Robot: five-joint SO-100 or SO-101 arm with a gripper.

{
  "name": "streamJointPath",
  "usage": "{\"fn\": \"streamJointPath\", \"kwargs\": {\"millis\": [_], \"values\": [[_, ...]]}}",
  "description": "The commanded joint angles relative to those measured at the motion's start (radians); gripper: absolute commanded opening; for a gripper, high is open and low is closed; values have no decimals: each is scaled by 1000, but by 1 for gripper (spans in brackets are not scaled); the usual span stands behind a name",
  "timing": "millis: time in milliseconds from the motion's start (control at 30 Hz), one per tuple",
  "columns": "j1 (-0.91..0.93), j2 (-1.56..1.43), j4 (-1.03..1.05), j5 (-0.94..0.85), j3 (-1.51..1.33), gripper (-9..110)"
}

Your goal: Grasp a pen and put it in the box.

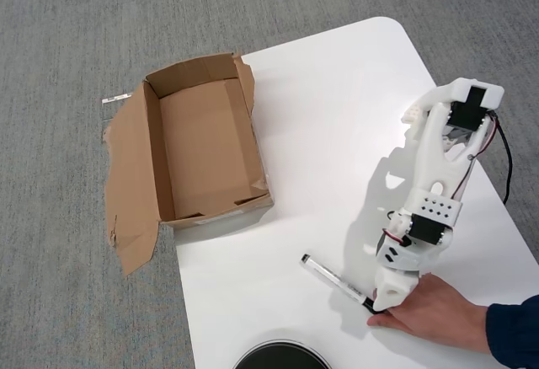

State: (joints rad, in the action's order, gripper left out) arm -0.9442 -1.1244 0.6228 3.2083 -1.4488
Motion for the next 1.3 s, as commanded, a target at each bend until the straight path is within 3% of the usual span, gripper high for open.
{"fn": "streamJointPath", "kwargs": {"millis": [0, 600, 867, 1267], "values": [[1, -104, 0, 35, 4, 28], [79, -227, -2, 31, 19, 28], [185, -285, -3, -160, 22, 28], [300, -282, -11, -162, 21, 28]]}}
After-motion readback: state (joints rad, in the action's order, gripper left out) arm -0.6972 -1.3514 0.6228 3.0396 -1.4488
